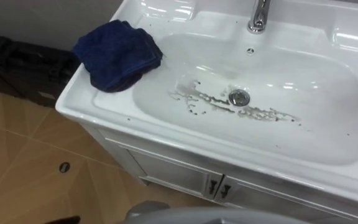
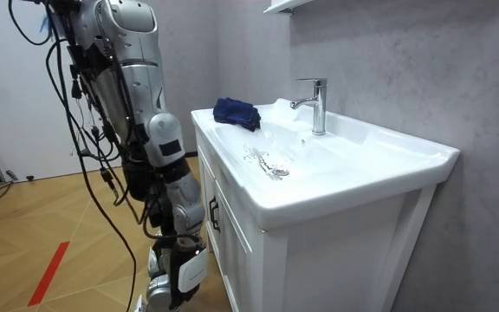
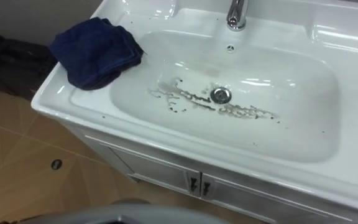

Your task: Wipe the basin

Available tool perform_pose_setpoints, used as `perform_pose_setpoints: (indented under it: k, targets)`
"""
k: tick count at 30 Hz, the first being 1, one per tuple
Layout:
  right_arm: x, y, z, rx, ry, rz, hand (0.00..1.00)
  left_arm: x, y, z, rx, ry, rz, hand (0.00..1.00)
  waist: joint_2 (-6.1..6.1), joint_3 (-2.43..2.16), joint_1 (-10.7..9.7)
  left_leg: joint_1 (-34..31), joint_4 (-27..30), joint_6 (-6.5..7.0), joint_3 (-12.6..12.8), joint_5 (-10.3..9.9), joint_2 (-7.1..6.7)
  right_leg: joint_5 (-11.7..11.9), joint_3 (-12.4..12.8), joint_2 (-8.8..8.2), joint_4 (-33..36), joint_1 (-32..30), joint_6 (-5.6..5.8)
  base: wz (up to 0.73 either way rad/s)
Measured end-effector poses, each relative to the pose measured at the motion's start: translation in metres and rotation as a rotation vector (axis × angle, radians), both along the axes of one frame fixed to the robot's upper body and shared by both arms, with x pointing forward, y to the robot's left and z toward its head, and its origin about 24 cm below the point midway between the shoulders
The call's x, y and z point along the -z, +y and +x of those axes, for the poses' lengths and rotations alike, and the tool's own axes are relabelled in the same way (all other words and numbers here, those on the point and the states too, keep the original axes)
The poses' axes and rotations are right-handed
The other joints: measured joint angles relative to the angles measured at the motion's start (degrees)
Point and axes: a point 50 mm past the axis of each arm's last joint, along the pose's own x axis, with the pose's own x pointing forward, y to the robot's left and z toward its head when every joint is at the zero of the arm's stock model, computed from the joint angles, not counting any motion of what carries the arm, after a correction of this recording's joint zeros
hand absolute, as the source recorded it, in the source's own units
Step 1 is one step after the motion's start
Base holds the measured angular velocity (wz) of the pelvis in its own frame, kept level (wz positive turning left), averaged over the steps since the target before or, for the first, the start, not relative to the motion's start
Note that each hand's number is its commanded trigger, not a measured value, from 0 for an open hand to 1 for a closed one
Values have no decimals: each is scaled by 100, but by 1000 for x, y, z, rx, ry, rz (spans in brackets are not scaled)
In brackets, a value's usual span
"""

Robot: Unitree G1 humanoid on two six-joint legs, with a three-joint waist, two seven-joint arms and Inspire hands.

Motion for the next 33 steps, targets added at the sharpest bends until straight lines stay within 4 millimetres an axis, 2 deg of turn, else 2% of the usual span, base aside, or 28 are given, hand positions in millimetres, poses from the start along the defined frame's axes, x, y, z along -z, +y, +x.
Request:
perform_pose_setpoints:
  k: [6,9,12,14,15,18,21,26,29,33]
  targets:
    - [0,0,-1,-1,-8,6,0,-19,14,20,-68,-108,127,0,23,-24,-18,34,-37,-4,-7,5,-10,2,6,-5,11,-14,2,0]
    - [0,0,0,-11,-20,7,0,-40,24,42,-92,-236,223,0,22,-27,-21,23,-78,-15,-8,12,-9,5,-7,-6,23,-63,-1,-2]
    - [0,-1,0,-29,-32,7,0,-70,37,66,-119,-369,359,0,35,-29,-21,25,-73,-15,-15,13,-8,5,-16,-4,29,-53,-1,0]
    - [0,-1,-1,-30,-33,9,0,-100,45,88,-106,-497,454,0,46,-28,-4,20,-79,-15,-14,13,-8,8,-9,-5,27,-65,-4,0]
    - [0,-1,-1,-30,-33,9,0,-109,47,93,-104,-532,481,0,46,-28,-3,21,-86,-15,-12,13,-7,8,4,-5,28,-70,-4,-5]
    - [-1,-3,-2,-33,-35,6,0,-152,55,118,-80,-700,617,0,112,-26,-37,28,-105,-11,5,20,-9,15,42,-5,11,-70,-5,-5]
    - [-1,-5,-4,-36,-37,7,0,-173,52,127,-52,-777,686,0,141,-27,-66,44,-113,-11,24,20,1,22,58,-1,3,-71,-6,-5]
    - [-2,-7,-4,-40,-46,8,0,-226,37,145,28,-961,845,0,177,-20,-92,54,-117,-16,33,23,8,28,47,5,3,-69,-8,-2]
    - [-3,-8,-7,-41,-38,13,0,-248,29,153,75,-1029,923,0,200,-7,-109,55,-121,-17,33,23,12,28,61,9,1,-72,-8,0]
    - [-3,-10,-8,-38,-40,14,0,-267,21,156,106,-1097,981,0,215,6,-157,72,-119,-18,34,24,11,28,71,9,1,-57,-8,-1]
